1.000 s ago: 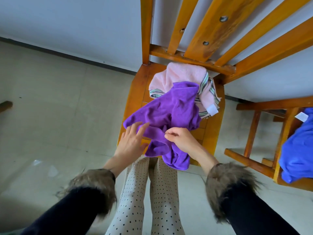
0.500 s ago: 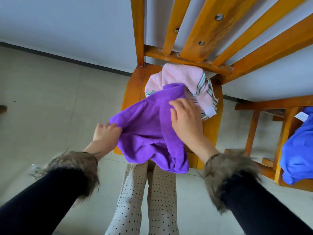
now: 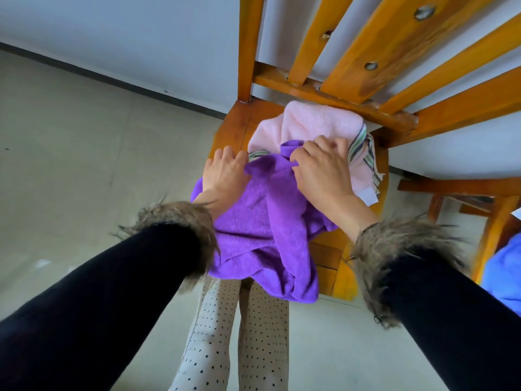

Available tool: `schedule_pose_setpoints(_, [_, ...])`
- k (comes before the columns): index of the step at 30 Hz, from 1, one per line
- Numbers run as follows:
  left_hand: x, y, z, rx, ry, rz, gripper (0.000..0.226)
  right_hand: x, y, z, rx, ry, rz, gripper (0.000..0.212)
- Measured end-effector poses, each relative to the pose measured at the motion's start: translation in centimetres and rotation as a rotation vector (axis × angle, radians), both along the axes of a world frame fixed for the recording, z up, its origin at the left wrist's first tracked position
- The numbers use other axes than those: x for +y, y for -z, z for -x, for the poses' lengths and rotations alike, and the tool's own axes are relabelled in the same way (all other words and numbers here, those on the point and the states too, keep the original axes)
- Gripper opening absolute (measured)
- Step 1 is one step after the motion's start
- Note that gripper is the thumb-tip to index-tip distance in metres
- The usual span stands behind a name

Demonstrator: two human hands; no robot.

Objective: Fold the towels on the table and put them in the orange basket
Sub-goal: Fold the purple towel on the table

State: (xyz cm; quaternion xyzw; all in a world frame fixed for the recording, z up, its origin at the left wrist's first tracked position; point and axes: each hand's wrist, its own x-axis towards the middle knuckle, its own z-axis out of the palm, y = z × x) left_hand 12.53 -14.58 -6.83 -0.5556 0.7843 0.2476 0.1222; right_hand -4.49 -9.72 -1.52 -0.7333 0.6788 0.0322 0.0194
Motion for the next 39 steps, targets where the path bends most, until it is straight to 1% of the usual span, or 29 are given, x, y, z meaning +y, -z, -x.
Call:
schedule_pose_setpoints(5, [-0.4, -0.8, -0.8, 0.144, -0.008, -0.014, 0.029, 0.0, -1.5, -1.1, -0.169, -0.070, 0.067, 0.012])
schedule_pose_setpoints(9, [-0.4, -3.2, -2.2, 0.305, -0.056, -0.058, 0.014, 0.1, -3.7, -2.5, -0.266, -0.129, 0.074, 0.010])
schedule_pose_setpoints(11, [-0.1, -5.0, -3.0, 0.364, -0.138, -0.124, 0.012, 0.3, -5.2, -3.0, -0.266, -0.126, 0.060, 0.013])
schedule_pose_setpoints(13, [0.1, -7.4, -3.8, 0.419, -0.262, -0.171, 0.011, 0.8, -7.0, -3.2, -0.265, -0.099, 0.034, 0.018])
schedule_pose_setpoints(15, [0.3, -10.6, -4.7, 0.451, -0.351, -0.161, 0.005, 1.3, -9.1, -3.0, -0.279, -0.058, 0.031, 0.023])
schedule_pose_setpoints(16, [0.5, -12.3, -5.3, 0.469, -0.380, -0.147, 0.008, 1.6, -10.2, -2.8, -0.288, -0.033, 0.020, 0.025])
schedule_pose_setpoints(19, [0.9, -18.3, -7.1, 0.525, -0.371, -0.082, 0.016, 2.3, -14.1, -2.5, -0.321, 0.014, 0.005, 0.025])
schedule_pose_setpoints(22, [1.9, -25.0, -8.6, 0.570, -0.334, -0.007, 0.022, 3.1, -18.7, -2.7, -0.421, 0.029, 0.011, 0.020])
schedule_pose_setpoints(24, [2.3, -28.4, -9.2, 0.608, -0.314, 0.041, 0.029, 3.3, -20.9, -2.9, -0.449, 0.064, -0.042, 0.015])
schedule_pose_setpoints(27, [4.5, -34.3, -10.1, 0.628, -0.300, 0.127, 0.025, 4.7, -25.0, -3.6, -0.534, 0.103, -0.082, 0.017])
schedule_pose_setpoints(30, [7.1, -39.7, -11.0, 0.661, -0.318, 0.257, 0.018, 5.3, -28.7, -4.5, -0.579, 0.086, -0.024, 0.017])
schedule_pose_setpoints(33, [9.4, -44.4, -12.3, 0.678, -0.326, 0.401, 0.020, 5.6, -32.3, -5.5, -0.575, 0.058, 0.042, 0.016])
schedule_pose_setpoints(39, [12.1, -52.9, -16.6, 0.670, -0.346, 0.675, 0.017, 4.4, -40.0, -8.2, -0.604, -0.001, 0.249, 0.014])
